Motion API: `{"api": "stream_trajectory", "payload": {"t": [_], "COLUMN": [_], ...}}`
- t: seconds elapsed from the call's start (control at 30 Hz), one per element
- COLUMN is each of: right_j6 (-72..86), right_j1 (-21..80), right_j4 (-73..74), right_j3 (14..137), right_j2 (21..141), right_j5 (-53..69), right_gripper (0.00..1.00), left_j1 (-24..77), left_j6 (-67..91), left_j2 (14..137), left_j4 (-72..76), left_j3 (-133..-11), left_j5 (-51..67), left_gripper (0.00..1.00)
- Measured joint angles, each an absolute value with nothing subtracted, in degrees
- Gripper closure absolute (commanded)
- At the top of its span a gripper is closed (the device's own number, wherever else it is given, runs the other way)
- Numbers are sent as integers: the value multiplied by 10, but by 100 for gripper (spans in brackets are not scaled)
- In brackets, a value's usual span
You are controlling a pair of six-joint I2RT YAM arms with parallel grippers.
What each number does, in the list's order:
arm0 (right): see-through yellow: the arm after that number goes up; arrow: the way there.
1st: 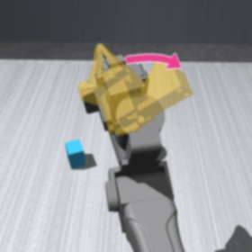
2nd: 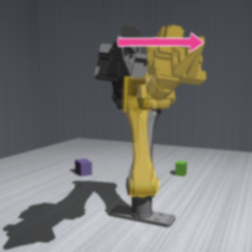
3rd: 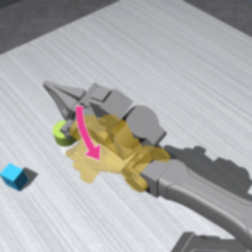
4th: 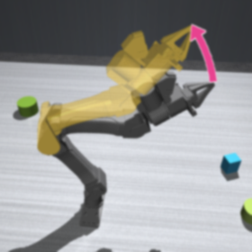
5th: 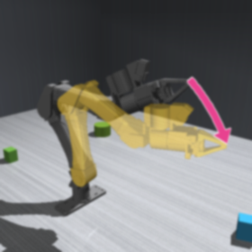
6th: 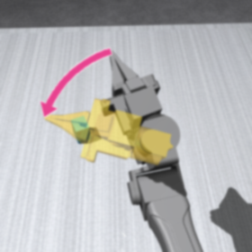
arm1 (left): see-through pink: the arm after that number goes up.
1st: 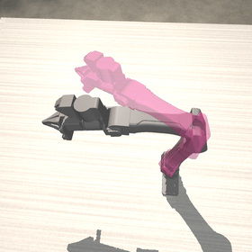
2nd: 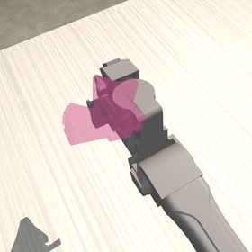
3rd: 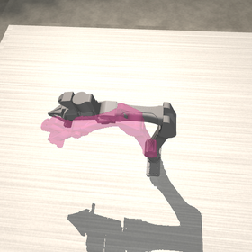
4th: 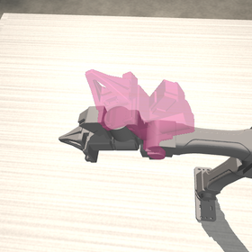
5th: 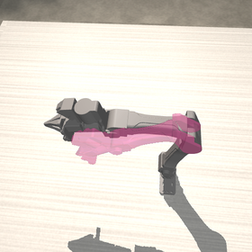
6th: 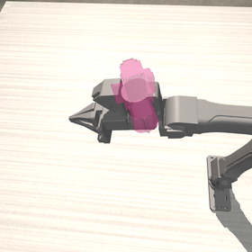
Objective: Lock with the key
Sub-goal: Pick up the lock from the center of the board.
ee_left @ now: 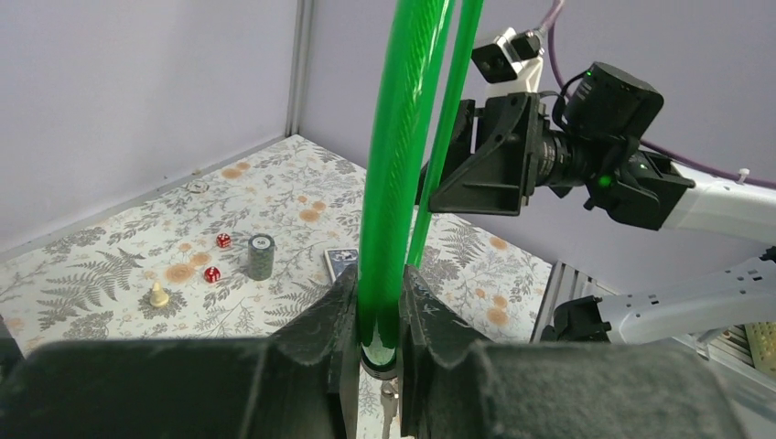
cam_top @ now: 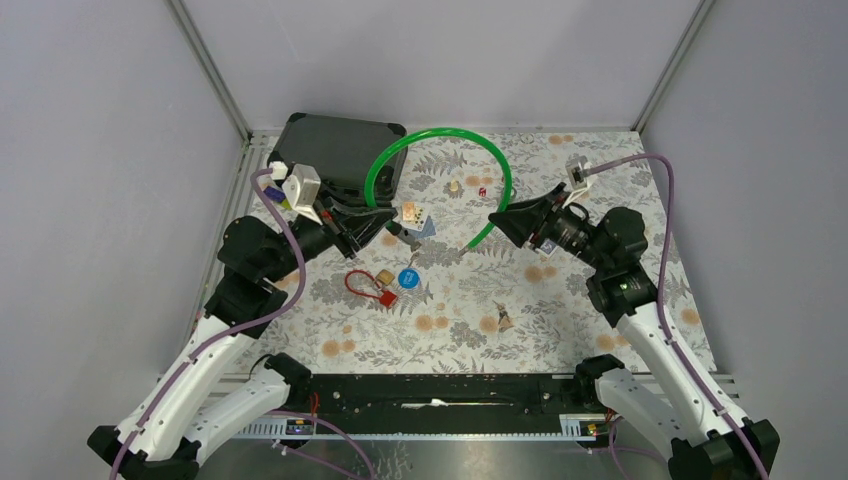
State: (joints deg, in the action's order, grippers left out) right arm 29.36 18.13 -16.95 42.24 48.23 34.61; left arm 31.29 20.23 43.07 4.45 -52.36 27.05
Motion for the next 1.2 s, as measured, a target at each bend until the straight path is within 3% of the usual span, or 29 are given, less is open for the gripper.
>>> {"api": "stream_trajectory", "payload": {"t": [0.2,0.37,0.6,0.7,0.87,1.2], "right_j6": [296,297,288,276,260,266], "right_j1": [204,222,240,246,250,280], "right_j4": [-185,-196,-187,-178,-160,-150], "right_j3": [403,394,394,394,394,448], "right_j2": [472,486,496,495,487,499], "right_j5": [316,292,247,234,214,179], "right_gripper": [52,63,63,73,100,100], "left_j1": [313,313,313,313,313,313], "left_j6": [206,209,211,211,213,228], "left_j2": [431,434,434,434,435,467], "left_j4": [45,48,49,48,49,46], "left_j3": [-524,-524,-524,-524,-524,-535], "left_j5": [262,262,257,255,254,251], "left_gripper": [100,100,100,100,100,100]}}
